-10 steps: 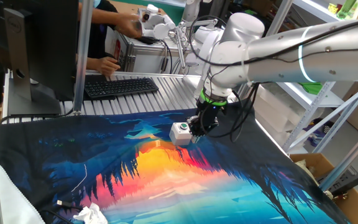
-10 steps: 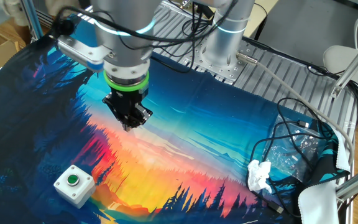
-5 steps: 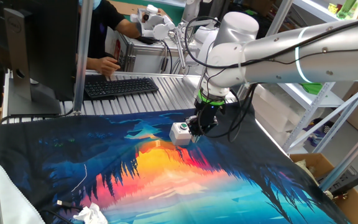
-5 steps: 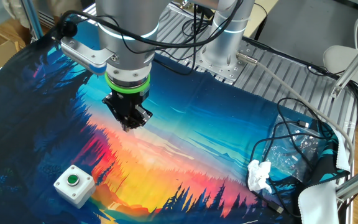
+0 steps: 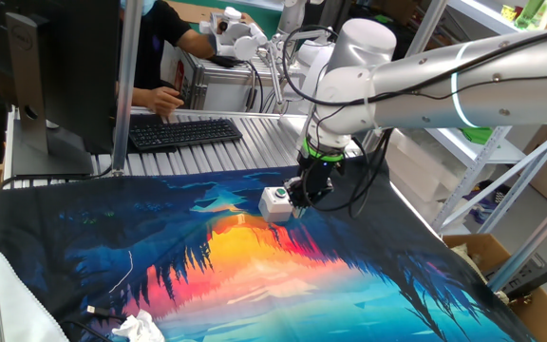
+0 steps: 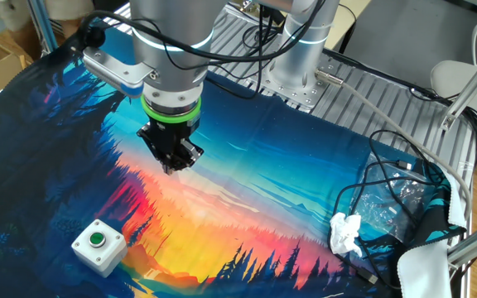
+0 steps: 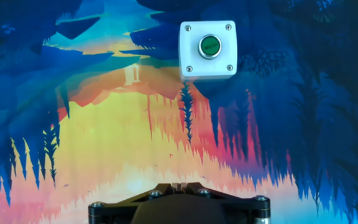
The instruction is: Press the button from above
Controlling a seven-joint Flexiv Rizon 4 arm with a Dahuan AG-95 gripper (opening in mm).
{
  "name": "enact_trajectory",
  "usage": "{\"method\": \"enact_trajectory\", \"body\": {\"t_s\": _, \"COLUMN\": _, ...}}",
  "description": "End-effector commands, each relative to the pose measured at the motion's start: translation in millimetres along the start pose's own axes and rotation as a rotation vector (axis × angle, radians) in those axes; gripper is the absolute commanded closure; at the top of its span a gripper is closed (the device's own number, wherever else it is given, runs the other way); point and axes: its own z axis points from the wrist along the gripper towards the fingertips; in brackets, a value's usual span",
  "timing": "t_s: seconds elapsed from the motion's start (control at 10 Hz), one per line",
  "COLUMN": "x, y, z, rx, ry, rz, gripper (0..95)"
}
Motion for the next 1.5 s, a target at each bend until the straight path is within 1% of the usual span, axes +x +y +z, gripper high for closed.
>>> {"method": "enact_trajectory", "body": {"t_s": 0.1, "x": -0.1, "y": 0.2, "z": -0.2, "rx": -0.001, "ry": -0.001, "rz": 0.003, "gripper": 95.0}}
{"method": "enact_trajectory", "body": {"t_s": 0.3, "x": -0.9, "y": -0.1, "z": 0.2, "rx": -0.001, "ry": -0.001, "rz": 0.004, "gripper": 95.0}}
{"method": "enact_trajectory", "body": {"t_s": 0.7, "x": -7.9, "y": -2.6, "z": 1.7, "rx": -0.002, "ry": 0.002, "rz": 0.009, "gripper": 95.0}}
{"method": "enact_trajectory", "body": {"t_s": 1.2, "x": -25.9, "y": -9.5, "z": 2.5, "rx": -0.004, "ry": 0.008, "rz": 0.014, "gripper": 95.0}}
{"method": "enact_trajectory", "body": {"t_s": 1.5, "x": -39.9, "y": -14.5, "z": 4.6, "rx": -0.004, "ry": 0.015, "rz": 0.014, "gripper": 95.0}}
